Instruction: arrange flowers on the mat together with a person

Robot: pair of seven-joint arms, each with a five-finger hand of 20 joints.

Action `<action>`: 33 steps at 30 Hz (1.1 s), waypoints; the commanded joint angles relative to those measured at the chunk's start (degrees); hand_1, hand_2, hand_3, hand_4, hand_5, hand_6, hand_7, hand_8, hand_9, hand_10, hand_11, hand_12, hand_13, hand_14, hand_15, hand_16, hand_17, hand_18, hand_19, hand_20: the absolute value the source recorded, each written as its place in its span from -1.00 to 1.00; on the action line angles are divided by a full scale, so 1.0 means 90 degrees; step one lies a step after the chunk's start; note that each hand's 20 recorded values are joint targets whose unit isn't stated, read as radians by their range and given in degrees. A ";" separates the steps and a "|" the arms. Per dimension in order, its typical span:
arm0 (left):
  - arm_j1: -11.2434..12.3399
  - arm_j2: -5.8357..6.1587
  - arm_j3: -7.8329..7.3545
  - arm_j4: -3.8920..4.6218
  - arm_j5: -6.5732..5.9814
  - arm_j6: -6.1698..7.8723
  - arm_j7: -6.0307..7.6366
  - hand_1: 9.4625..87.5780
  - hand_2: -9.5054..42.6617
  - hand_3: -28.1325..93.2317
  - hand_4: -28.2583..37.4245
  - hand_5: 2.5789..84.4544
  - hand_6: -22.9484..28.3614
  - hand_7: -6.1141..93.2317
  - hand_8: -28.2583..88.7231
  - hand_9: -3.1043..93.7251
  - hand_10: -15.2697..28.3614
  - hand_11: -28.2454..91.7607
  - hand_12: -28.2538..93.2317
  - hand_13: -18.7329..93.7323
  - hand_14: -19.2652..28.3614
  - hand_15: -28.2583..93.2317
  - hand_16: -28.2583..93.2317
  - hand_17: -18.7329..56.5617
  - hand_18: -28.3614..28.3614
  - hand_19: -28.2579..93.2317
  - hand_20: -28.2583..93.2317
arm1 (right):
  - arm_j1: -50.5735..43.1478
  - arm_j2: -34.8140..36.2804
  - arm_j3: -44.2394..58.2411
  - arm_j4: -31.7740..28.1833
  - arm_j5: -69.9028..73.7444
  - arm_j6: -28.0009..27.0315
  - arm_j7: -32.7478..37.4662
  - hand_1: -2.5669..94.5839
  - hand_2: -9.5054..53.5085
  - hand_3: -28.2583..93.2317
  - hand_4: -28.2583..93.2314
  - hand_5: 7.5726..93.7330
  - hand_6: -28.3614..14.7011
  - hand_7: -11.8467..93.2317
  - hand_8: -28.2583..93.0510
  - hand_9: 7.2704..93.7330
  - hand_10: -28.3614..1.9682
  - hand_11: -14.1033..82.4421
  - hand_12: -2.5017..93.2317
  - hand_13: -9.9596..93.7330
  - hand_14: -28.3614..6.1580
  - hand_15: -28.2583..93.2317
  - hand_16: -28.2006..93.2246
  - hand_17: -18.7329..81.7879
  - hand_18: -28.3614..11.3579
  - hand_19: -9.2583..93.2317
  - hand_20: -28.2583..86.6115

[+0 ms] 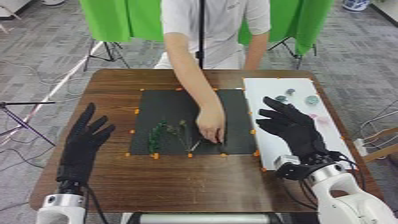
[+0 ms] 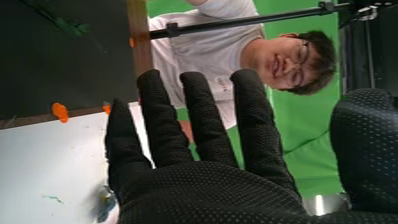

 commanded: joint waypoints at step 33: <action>0.0000 0.0253 0.0001 -0.0054 -0.0108 0.0148 0.0025 -0.69 -0.53 0.73 -1.00 -0.49 -0.27 -0.63 -0.69 -0.34 0.27 -0.36 -0.32 -0.23 0.61 -0.14 -0.54 -0.77 0.96 0.25 -0.52 | 0.3119 0.2683 -0.2904 0.1145 -0.6936 0.0723 0.4596 -0.19 -0.83 0.59 -0.89 -0.01 0.47 -0.39 -0.75 0.24 -0.15 0.38 -0.49 0.36 0.01 0.76 -0.22 -0.23 -0.77 0.54 0.14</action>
